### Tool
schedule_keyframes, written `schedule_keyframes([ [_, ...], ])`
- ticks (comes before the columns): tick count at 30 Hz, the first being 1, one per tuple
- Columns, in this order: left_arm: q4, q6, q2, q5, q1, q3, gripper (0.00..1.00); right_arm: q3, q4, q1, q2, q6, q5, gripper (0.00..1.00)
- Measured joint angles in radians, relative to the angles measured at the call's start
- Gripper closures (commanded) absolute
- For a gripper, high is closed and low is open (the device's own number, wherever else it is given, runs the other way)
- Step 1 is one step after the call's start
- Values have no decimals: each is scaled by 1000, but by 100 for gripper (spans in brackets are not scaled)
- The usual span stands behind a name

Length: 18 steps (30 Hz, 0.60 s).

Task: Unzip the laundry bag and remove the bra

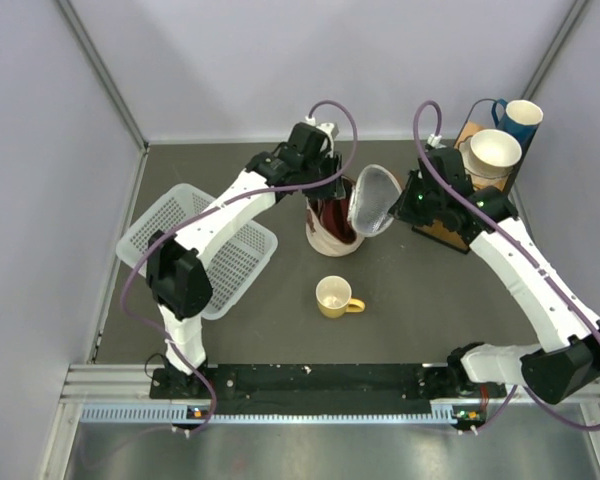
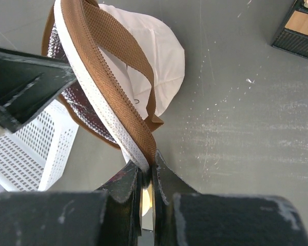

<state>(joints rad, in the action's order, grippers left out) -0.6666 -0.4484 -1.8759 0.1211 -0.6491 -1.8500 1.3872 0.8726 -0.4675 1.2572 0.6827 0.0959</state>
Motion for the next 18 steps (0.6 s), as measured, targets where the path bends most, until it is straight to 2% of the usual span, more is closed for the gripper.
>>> schedule_keyframes([
  [9, -2, 1, -100, -92, -33, -6, 57, 0, 1, 0, -22, -6, -11, 100],
  [10, -3, 2, -107, -102, -35, -6, 62, 0, 1, 0, -24, -7, -12, 100],
  [11, -3, 2, -112, -112, -42, -6, 90, 0, 2, 0, -24, -9, -13, 100],
  [12, -3, 3, -116, -117, -46, -6, 100, 0, 2, 0, -24, -9, -14, 100],
  [14, -4, 3, -122, -126, -52, -7, 99, 0, 2, 0, -24, -10, -15, 100],
  [18, -25, 14, -130, -148, -58, -35, 76, 0, 2, 0, -24, -10, -15, 100],
])
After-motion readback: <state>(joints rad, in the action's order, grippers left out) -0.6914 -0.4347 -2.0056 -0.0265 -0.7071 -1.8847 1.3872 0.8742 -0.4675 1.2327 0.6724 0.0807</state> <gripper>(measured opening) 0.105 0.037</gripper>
